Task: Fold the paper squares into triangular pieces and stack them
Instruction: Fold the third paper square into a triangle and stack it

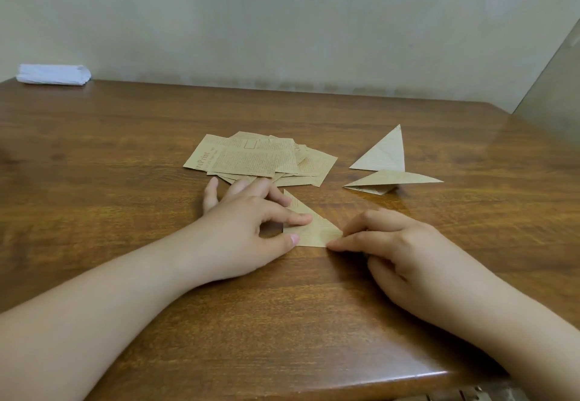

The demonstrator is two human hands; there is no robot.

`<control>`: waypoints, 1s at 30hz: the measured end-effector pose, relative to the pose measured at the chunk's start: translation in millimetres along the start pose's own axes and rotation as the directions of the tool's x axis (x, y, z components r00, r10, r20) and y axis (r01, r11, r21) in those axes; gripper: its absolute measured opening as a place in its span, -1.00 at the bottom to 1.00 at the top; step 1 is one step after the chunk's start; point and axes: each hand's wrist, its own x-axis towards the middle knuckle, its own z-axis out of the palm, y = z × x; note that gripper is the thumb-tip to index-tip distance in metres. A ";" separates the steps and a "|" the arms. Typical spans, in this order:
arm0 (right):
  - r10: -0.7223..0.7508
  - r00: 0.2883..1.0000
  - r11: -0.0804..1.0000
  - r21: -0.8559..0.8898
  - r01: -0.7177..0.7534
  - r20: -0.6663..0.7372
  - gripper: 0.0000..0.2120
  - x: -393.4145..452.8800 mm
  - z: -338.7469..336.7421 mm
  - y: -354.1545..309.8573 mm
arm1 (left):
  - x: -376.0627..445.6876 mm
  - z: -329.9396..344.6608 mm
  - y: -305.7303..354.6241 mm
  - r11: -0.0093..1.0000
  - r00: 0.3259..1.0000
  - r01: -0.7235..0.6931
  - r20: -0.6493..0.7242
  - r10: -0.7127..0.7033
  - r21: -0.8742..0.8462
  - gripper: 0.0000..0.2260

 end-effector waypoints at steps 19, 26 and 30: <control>0.548 0.825 0.783 0.263 -0.563 0.134 -0.85 32.9 -1.9 -27.1 | 30.7 -27.6 -1.9 0.993 0.920 -0.118 0.373 0.115 -0.014 -0.71; 0.612 0.769 0.726 0.256 -0.638 0.184 -0.83 24.6 -9.6 -14.9 | 27.2 -26.1 -17.0 0.986 0.915 -0.146 0.369 0.164 -0.076 -0.68; 0.642 0.738 0.699 0.240 -0.674 0.205 -0.78 21.9 -15.5 -8.2 | 27.9 -24.8 -17.7 0.985 0.919 -0.153 0.354 0.173 -0.082 -0.68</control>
